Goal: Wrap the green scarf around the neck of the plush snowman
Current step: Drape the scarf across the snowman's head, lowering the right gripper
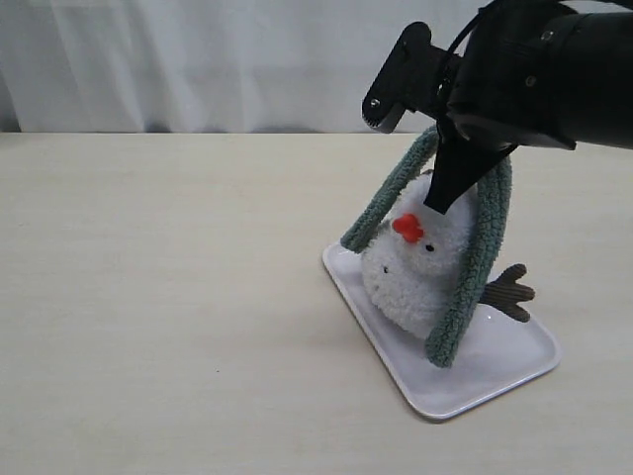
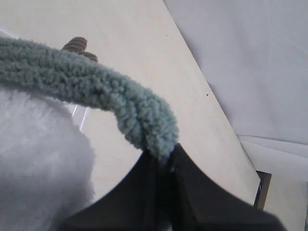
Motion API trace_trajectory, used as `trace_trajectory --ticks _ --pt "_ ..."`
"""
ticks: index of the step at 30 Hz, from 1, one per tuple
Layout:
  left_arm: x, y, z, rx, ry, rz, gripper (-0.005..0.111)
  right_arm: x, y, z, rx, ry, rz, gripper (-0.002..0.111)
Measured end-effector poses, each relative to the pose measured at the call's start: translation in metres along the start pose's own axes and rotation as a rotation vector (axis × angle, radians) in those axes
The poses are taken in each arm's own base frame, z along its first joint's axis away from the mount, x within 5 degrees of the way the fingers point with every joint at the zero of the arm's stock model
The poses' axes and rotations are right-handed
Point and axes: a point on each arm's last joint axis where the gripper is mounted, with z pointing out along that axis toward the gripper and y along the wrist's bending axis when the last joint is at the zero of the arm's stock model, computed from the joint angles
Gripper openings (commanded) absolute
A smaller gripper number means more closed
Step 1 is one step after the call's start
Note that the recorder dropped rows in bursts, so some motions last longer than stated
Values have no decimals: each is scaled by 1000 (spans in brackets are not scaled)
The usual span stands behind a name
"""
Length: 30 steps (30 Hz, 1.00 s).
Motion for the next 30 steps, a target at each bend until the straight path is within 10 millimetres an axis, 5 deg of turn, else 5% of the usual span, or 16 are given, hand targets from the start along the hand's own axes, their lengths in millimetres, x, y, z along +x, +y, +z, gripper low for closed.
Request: trace_trajectory --ticks 10,30 --pt "0 0 0 0 0 0 0 11 0 27 -29 91 36 4" --pt "0 0 0 0 0 0 0 16 10 26 -148 156 138 4"
